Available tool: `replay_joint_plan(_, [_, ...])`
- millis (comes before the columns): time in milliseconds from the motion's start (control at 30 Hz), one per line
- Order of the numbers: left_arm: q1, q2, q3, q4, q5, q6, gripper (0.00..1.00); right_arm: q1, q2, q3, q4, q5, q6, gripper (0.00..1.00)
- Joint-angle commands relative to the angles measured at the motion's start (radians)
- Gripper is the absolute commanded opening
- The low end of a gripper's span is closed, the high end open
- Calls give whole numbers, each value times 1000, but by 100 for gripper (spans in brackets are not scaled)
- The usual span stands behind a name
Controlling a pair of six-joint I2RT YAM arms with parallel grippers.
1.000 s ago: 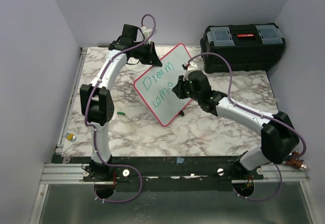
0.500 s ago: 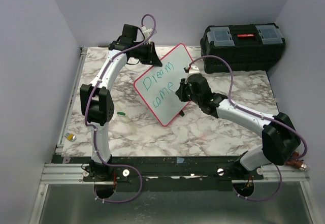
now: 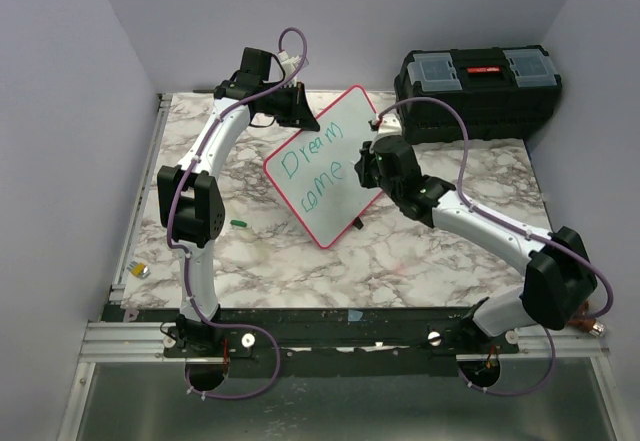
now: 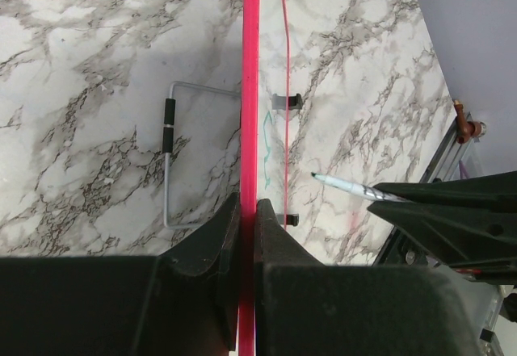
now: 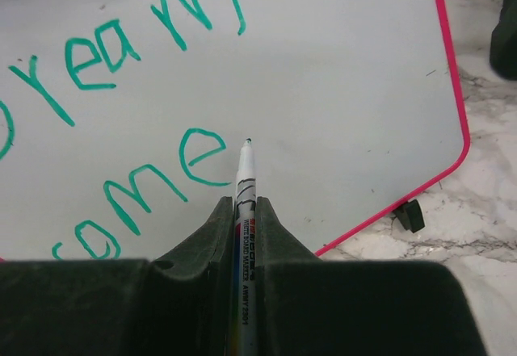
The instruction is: Write a sentence on the whiteboard
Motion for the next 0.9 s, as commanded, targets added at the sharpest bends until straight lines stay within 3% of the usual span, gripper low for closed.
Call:
replay_joint_plan(0, [-25,-27,-25,-22,-28,49,0,-2,-83,6,26,55,-33,1])
replay_joint_plan(533, [-26,-32,-30,-21,-36,44,0,-2,-174,-91,56,-97,-48,1])
replay_joint_plan(867, [-26,-33,-30,-17,-37,42,0,-2,-189,-183,57,-393,-94,1])
